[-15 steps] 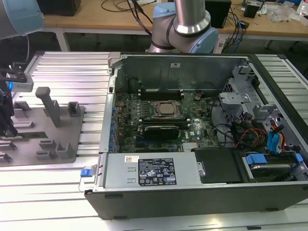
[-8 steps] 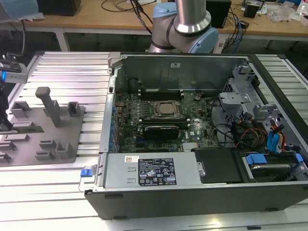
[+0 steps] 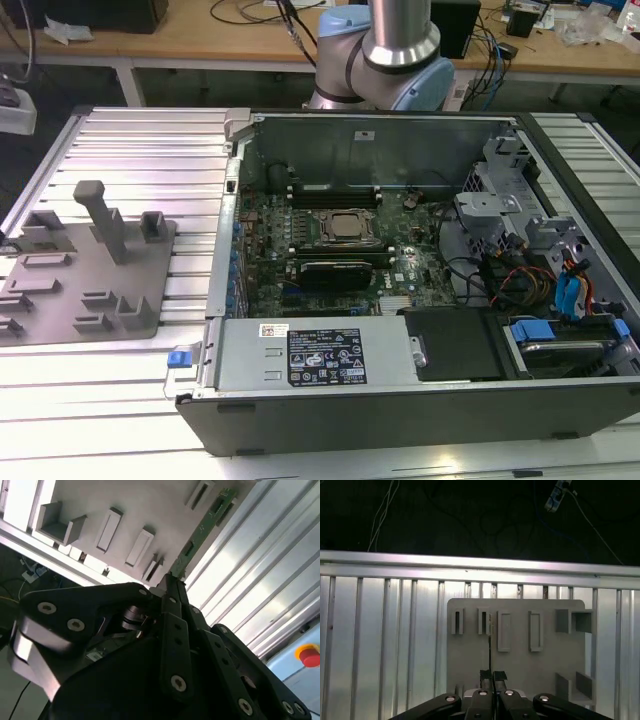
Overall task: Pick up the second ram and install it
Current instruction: 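Pick up the second ram and move it above second insertion slot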
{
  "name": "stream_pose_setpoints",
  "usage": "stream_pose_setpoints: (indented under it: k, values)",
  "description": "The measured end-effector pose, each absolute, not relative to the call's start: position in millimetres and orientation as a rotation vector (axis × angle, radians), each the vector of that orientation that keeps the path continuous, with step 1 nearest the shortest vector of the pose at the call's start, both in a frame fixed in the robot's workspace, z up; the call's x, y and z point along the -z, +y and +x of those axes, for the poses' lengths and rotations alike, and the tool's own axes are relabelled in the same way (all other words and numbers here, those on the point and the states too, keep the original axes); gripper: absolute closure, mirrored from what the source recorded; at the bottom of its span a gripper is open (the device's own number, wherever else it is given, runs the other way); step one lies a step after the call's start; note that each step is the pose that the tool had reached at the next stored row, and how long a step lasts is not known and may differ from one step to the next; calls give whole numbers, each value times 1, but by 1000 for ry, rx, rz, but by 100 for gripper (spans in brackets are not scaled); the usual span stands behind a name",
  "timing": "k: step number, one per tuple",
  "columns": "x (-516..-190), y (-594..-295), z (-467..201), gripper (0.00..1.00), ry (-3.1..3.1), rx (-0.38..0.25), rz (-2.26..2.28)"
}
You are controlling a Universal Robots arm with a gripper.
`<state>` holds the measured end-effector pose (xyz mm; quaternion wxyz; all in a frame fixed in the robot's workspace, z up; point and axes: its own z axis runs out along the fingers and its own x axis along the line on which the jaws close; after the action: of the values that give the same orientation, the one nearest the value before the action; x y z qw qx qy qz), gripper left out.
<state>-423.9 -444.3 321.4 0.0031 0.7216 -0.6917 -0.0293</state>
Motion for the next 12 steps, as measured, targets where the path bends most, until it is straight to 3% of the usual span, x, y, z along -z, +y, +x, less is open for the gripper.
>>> stream_pose_setpoints:
  k: [12]
  values:
    - [-361, -444, -424, 91, -2169, 92, 2263]
